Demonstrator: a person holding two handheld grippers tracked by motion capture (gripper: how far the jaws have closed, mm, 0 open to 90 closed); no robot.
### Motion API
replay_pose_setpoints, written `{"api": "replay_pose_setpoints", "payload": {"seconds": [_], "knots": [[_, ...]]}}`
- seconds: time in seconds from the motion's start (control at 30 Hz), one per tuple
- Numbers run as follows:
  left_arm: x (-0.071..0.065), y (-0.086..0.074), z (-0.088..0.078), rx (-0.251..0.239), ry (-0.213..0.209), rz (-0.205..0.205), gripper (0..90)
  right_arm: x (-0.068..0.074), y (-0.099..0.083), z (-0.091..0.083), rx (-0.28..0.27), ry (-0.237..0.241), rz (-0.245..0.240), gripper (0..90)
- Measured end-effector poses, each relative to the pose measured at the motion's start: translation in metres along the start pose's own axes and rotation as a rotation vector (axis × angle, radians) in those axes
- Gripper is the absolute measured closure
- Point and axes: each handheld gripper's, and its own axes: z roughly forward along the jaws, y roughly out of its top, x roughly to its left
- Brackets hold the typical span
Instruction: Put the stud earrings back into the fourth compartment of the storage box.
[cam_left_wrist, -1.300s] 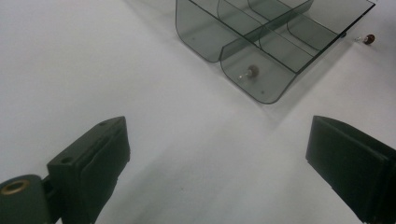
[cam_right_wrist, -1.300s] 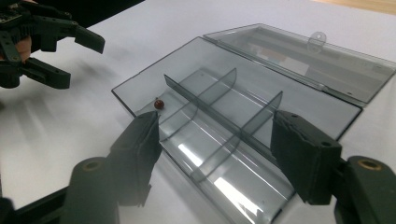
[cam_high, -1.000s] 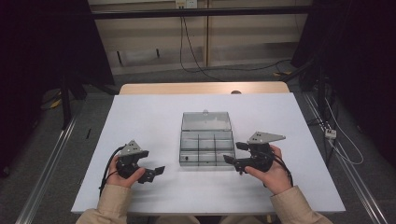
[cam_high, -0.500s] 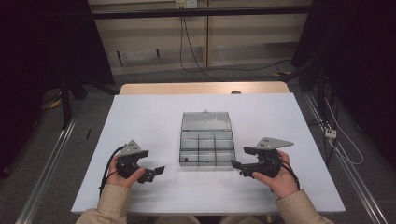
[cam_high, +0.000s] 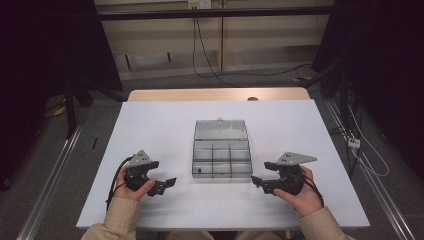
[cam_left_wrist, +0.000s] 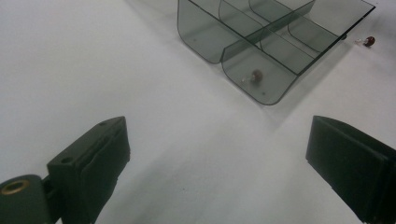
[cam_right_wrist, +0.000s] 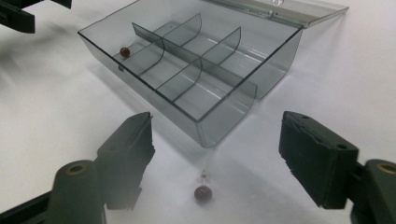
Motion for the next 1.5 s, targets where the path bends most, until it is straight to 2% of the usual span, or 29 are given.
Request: {"api": "replay_pose_setpoints", "payload": {"seconds": [0.2, 0.5, 0.73, 1.07, 1.2, 1.37, 1.5], "knots": [[0.0, 0.0, 0.0, -0.001, 0.004, -0.002, 6.0, -0.002, -0.007, 0.001, 0.023, -0.003, -0.001, 34.0], [0.0, 0.0, 0.0, -0.004, 0.001, -0.004, 6.0, -0.001, -0.014, 0.003, 0.061, 0.024, -0.012, 56.3], [0.0, 0.0, 0.0, 0.003, 0.003, 0.006, 6.0, -0.001, -0.02, 0.006, 0.083, 0.03, -0.018, 69.6], [0.0, 0.0, 0.0, 0.003, 0.004, 0.006, 6.0, 0.003, -0.022, 0.011, 0.098, 0.028, -0.027, 75.5], [0.0, 0.0, -0.001, 0.0, 0.002, 0.005, 6.0, 0.005, -0.023, 0.015, 0.117, 0.019, -0.044, 76.7], [0.0, 0.0, -0.001, 0.003, 0.003, 0.007, 6.0, 0.006, -0.024, 0.015, 0.114, 0.003, -0.06, 79.2], [0.0, 0.0, -0.001, 0.001, 0.004, 0.005, 6.0, 0.005, -0.023, 0.015, 0.123, 0.008, -0.065, 80.1]]}}
